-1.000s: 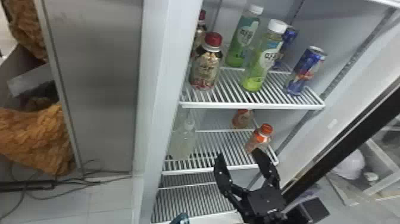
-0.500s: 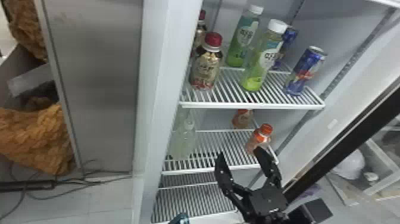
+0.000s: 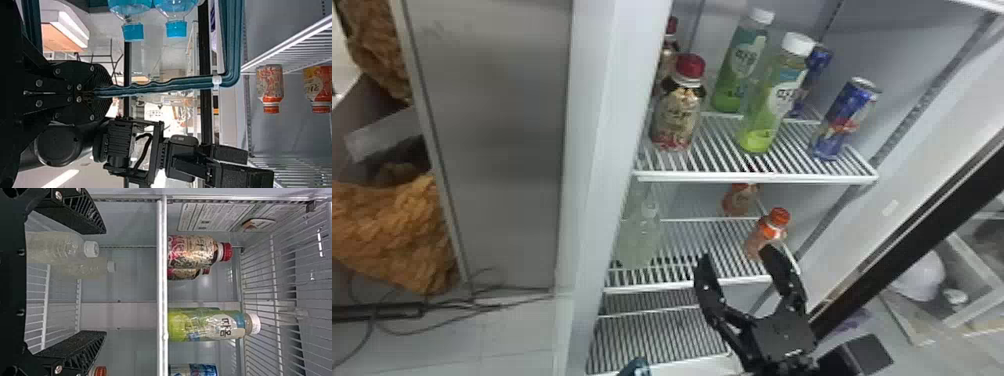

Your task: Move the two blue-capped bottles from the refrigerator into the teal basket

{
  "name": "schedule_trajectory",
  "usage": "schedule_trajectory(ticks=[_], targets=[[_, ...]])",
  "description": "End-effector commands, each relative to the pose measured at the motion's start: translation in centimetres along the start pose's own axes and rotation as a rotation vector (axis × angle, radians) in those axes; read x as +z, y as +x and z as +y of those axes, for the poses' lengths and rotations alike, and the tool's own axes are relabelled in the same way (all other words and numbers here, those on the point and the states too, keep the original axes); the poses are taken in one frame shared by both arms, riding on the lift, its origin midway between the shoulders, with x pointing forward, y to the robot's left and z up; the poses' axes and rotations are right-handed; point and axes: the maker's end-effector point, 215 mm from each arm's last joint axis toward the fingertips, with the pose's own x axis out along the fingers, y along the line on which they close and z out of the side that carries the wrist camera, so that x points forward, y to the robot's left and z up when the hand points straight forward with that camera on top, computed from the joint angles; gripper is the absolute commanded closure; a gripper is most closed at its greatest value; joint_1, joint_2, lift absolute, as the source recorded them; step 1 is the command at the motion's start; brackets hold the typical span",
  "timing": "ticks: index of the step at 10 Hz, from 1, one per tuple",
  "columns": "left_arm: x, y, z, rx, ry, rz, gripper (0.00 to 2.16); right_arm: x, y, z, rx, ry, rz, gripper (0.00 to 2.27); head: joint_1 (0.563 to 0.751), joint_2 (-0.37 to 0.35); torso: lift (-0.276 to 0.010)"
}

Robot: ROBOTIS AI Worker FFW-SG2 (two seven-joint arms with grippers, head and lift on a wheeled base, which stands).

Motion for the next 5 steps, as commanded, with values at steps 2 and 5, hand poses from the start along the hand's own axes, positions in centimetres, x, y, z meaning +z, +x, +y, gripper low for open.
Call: schedule_trajectory(ticks=[2,5], targets=[[0.02,-0.05,0.03,0.001,0.0,0.0,1.14,0.38,-0.09,-0.17,-0.002,-0.01,-0.012,0.1,0.695,-0.35,-0.142],[0.26,-0.09,-0.03,-0.003,-0.004,-0.013,1.14,0.68,-0.17,-0.17,-0.002,-0.011,-0.017,0.1,0.695,-0.35,-0.142]])
